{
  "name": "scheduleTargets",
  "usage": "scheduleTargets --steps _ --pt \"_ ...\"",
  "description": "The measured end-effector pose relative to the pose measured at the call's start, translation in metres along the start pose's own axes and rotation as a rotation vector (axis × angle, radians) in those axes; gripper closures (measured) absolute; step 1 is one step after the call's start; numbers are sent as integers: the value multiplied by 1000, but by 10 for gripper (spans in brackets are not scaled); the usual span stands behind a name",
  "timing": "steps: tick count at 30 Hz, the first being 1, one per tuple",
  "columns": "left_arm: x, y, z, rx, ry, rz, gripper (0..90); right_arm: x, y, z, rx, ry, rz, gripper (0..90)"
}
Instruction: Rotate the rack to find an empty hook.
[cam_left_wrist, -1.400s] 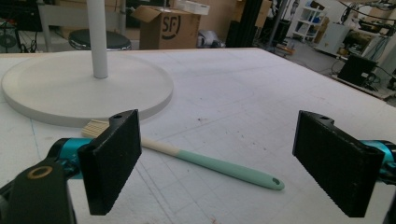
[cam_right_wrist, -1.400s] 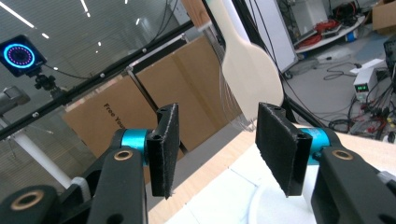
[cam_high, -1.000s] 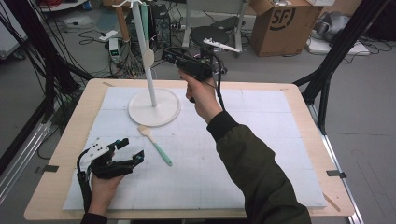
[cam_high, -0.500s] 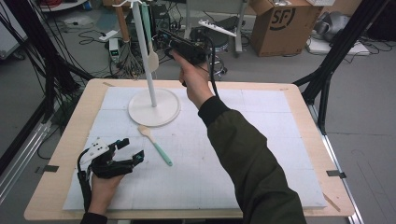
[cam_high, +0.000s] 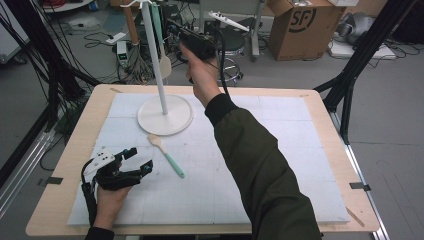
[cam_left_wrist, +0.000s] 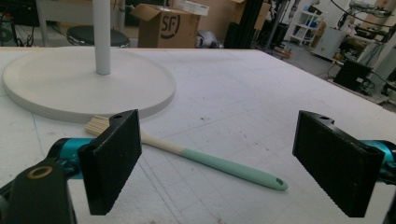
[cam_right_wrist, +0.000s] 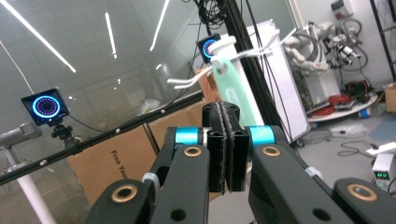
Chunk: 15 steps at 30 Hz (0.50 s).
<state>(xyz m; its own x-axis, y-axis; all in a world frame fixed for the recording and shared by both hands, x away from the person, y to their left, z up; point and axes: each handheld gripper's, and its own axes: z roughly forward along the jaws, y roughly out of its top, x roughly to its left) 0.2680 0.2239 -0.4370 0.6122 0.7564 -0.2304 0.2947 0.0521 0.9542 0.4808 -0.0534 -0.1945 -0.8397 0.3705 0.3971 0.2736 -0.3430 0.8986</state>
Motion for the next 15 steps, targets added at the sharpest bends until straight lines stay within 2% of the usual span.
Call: scheduleTargets --steps 5,15 --pt "0 0 0 -8 -4 -2 162 -5 6 4 -27 -19 5 898" --pt "0 1 -1 -7 -7 -5 161 -1 17 22 -38 -11 6 899"
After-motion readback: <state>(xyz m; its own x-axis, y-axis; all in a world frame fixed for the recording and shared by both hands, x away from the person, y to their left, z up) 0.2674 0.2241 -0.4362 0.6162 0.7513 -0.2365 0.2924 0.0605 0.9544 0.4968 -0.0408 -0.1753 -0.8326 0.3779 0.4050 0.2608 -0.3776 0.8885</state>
